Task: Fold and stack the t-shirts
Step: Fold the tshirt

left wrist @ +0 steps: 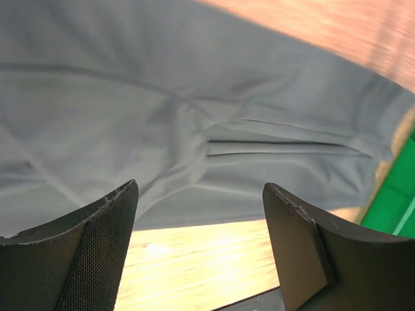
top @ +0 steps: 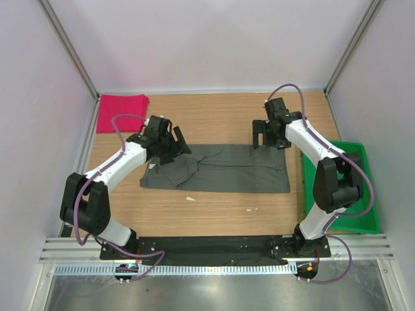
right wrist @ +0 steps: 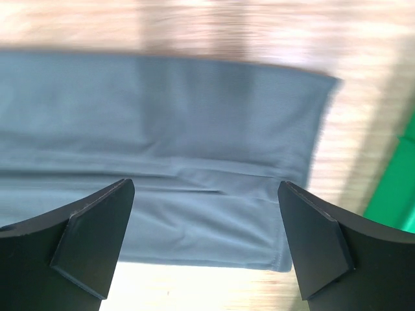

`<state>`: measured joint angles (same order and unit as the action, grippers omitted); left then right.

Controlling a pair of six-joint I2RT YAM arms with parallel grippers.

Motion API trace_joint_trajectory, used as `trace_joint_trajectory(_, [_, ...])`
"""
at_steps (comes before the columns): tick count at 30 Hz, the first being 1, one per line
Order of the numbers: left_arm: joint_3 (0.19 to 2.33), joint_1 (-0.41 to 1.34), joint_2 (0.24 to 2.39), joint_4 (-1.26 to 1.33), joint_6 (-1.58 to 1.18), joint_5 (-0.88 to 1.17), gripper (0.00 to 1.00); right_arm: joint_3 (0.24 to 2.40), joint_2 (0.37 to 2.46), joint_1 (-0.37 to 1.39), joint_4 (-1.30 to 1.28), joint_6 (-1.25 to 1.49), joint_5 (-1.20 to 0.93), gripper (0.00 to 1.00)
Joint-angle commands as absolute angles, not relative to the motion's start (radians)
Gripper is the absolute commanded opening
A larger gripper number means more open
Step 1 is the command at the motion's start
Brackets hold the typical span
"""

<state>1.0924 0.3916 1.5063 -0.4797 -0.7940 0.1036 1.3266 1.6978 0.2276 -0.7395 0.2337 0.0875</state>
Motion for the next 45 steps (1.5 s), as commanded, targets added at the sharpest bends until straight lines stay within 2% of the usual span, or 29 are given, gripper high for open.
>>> trace_joint_trajectory(1, [1.051,0.373,1.531,-0.492,-0.949,0.043,0.79,1.373,1.677,0.308,-0.77,0.119,0.104,1.0])
trace_joint_trajectory(6, [1.049,0.371,1.568,-0.5,-1.031,-0.054,0.8,1.302,1.641,0.414,-0.651,0.005,0.014,1.0])
trace_joint_trajectory(13, [1.172,0.373,1.768,-0.624,-1.063,-0.13,0.83,1.279,1.715,0.42,-0.597,-0.115,-0.072,1.0])
trace_joint_trajectory(20, [1.238,0.373,1.922,-0.647,-1.063,-0.144,0.84,1.191,1.758,0.42,-0.537,-0.106,-0.072,1.0])
trace_joint_trajectory(25, [1.298,0.373,1.994,-0.658,-0.994,-0.178,0.83,1.152,1.799,0.428,-0.538,0.024,-0.038,1.0])
trace_joint_trajectory(31, [1.471,0.373,2.124,-0.703,-0.823,-0.18,0.81,1.02,1.779,0.448,-0.574,0.141,0.115,1.0])
trace_joint_trajectory(39, [1.839,0.376,2.345,-0.851,-0.539,-0.202,0.8,1.023,1.718,0.518,-0.635,0.402,0.111,1.0])
trace_joint_trajectory(45, [2.163,0.379,2.549,-0.902,-0.422,-0.216,0.8,0.928,1.738,0.644,-0.548,0.546,0.086,1.0])
